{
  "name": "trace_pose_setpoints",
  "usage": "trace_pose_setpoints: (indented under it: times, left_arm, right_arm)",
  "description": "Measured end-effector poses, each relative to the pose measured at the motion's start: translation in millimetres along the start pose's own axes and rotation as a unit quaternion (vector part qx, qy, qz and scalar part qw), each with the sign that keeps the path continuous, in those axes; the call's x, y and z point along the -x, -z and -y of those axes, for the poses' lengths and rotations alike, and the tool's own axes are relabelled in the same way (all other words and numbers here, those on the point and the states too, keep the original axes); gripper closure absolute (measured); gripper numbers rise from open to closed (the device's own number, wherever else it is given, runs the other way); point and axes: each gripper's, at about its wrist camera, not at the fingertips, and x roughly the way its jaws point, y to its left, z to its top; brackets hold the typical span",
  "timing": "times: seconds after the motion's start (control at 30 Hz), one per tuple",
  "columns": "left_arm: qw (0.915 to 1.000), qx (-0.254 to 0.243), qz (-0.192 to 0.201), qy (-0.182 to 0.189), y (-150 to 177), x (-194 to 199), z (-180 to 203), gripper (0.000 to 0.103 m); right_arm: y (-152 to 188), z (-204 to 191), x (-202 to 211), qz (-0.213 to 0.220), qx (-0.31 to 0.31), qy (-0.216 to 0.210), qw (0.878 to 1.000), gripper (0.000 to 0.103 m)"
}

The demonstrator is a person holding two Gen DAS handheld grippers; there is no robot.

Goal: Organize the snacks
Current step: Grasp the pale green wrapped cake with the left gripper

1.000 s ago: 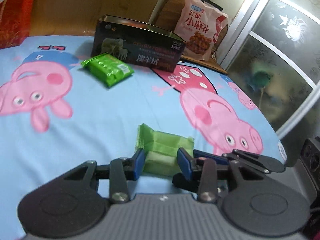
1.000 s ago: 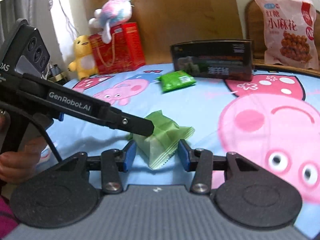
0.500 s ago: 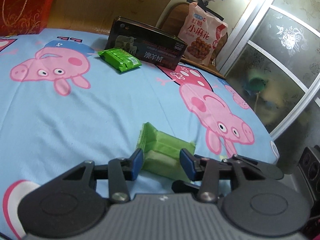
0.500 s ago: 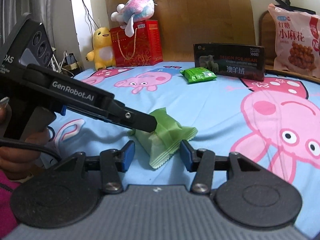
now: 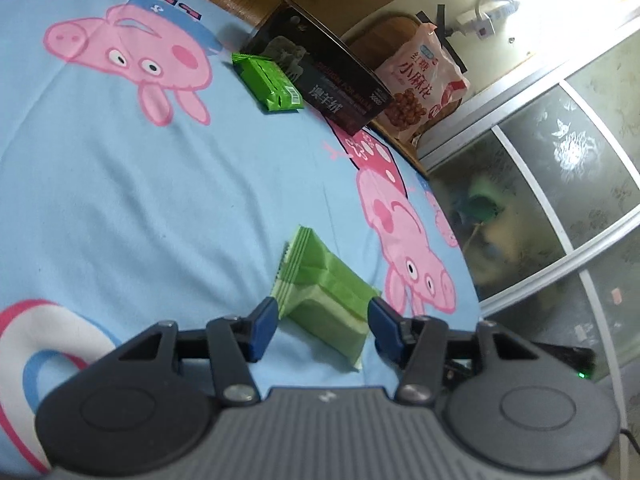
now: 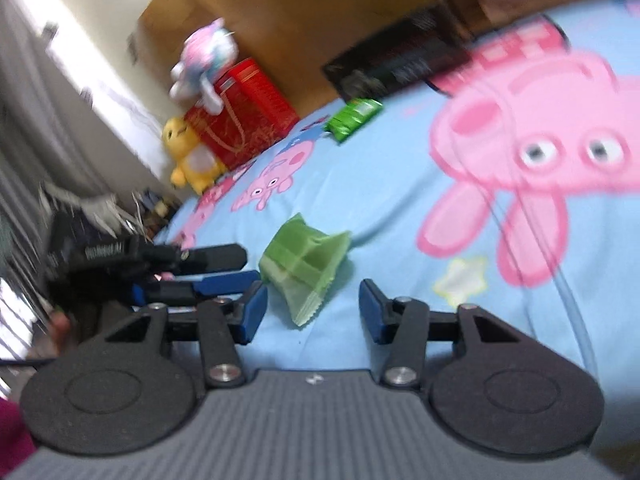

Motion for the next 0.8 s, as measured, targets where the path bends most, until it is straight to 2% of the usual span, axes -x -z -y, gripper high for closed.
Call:
trace_pose_setpoints:
  times: [0.1,0.37,0.43,0.5,0.63,0.73,0.8]
  left_arm:
    - [1.0,-0.006,-0.002,-0.003,-5,-2,3,0.052]
    - [0.9994,-0.021,0.017,-0.021,-21,3,6,0.052]
    - [0.9995,-0.018,0.005,-0.024,-22,-3,2,0.052]
    - [0.9998,-0.016,-0.01,-0.008,-19,-12,1,0.054]
    - [0.999,-0.043,-0.009,-0.01,-11,-17,12,0.05]
    - [0.9994,-0.035,-0.005,0.004,-9,-15,10,0.05]
    - [0.9996,-0.026,-0.002,0.013,-8,-14,7,0.05]
  right_arm:
    - [-3,5,-2,-0.006,-0.039,-0.01,0.999,0.06]
    - [-11,-2,-14,-0.017,-0.035,-0.018,0.999,0.06]
    - [-12,-1,-17,-0.022,-0.03,-0.022,0.999,0.06]
    - [-12,-2,-21,-0.027,-0.021,-0.03,0.999,0.059]
    - [-10,-10,-27,-0.026,0.011,-0.032,0.999,0.059]
    - [-11,-12,-29,-0.021,0.028,-0.026,0.999,0.06]
    - [-14,-12,-31,-0.017,0.03,-0.022,0.999,0.065]
